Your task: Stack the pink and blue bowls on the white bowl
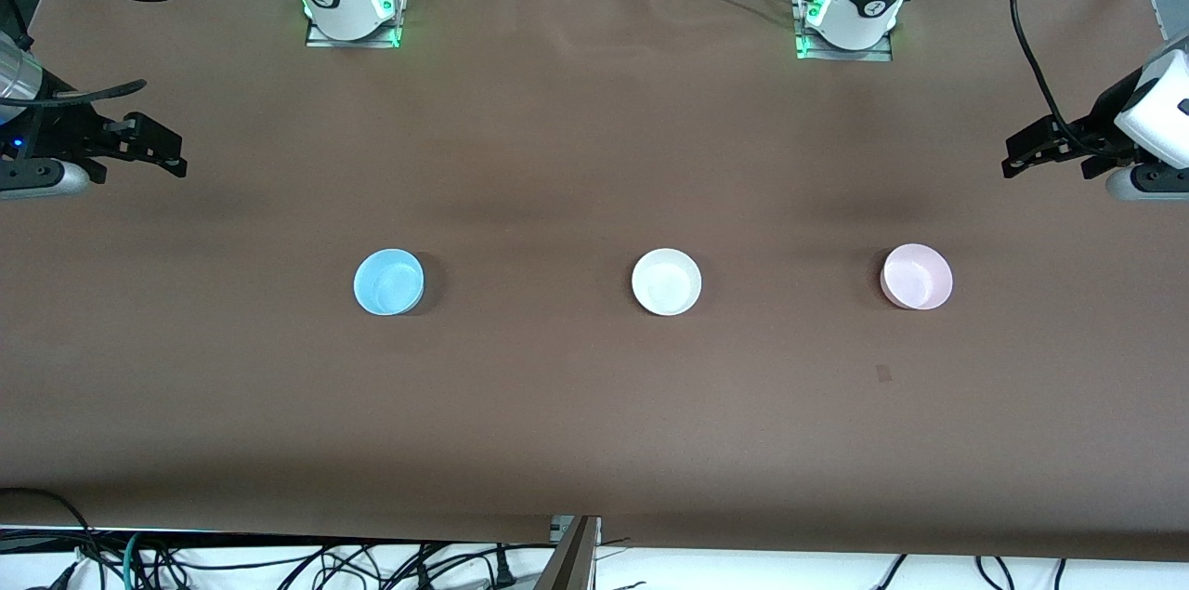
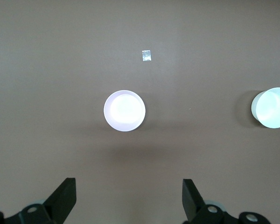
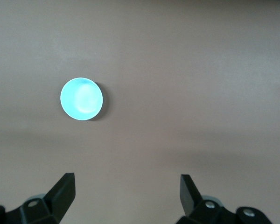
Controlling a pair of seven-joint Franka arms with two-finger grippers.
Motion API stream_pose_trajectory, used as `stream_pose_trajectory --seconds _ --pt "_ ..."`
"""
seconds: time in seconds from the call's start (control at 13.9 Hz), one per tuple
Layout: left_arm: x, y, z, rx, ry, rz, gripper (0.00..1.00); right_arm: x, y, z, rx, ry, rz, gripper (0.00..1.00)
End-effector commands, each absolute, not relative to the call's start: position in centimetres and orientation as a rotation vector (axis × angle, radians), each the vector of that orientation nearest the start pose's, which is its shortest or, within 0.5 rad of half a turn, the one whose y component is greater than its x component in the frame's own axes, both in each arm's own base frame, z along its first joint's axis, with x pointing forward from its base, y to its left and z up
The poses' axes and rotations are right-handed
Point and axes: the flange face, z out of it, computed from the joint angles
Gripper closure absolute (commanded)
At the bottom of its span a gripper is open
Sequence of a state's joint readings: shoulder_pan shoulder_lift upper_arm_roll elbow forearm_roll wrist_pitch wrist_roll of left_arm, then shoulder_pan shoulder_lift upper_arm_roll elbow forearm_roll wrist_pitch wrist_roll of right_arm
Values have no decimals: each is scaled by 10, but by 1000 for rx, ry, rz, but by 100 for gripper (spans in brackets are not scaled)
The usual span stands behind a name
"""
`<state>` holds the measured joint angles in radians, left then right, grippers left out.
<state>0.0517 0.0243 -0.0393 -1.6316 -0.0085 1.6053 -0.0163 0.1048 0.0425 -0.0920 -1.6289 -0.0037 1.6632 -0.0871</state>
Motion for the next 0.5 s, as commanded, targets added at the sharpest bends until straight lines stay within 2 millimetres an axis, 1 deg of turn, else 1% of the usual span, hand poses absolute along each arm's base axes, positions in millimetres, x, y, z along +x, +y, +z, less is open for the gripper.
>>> stream_pose_trajectory --seconds 0.0,0.43 --pt "563 9 589 -3154 -20 87 0 574 9 586 -3132 -170 16 1" --pt "563 9 590 -3154 -25 84 0 574 9 585 -3131 -172 21 1"
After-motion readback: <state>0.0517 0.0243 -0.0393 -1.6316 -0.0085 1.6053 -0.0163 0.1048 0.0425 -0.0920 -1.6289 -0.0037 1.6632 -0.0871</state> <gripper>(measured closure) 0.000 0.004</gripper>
